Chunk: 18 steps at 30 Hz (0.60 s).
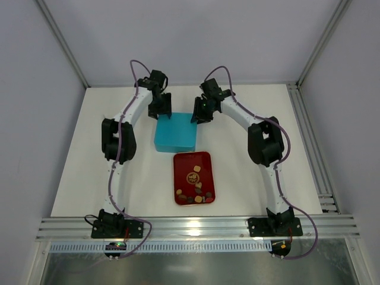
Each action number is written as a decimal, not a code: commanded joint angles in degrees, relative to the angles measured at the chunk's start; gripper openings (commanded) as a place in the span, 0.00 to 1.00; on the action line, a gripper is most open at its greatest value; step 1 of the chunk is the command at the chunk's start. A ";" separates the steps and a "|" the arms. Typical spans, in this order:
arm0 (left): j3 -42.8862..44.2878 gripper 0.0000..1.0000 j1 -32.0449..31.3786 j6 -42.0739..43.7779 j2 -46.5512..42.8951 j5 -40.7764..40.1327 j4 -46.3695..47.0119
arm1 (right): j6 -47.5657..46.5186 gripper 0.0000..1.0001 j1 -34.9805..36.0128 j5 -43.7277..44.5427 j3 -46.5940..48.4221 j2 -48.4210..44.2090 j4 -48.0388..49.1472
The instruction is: Pack the chocolate
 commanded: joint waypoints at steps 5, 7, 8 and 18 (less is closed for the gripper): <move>-9.80 0.63 -2.08 0.85 9.57 6.51 -10.04 | 0.97 0.41 0.42 -3.00 -7.38 0.19 2.61; -10.59 0.64 -1.56 -0.46 8.43 7.83 -8.55 | 0.80 0.42 -0.28 -3.70 -6.86 0.09 3.23; -10.77 0.65 -1.55 -0.99 7.99 8.80 -8.11 | 0.53 0.43 -0.46 -3.97 -6.42 0.27 3.32; -12.97 0.68 -1.12 -7.50 4.03 12.76 -1.86 | -0.79 0.50 -3.09 -6.61 -2.72 1.59 4.63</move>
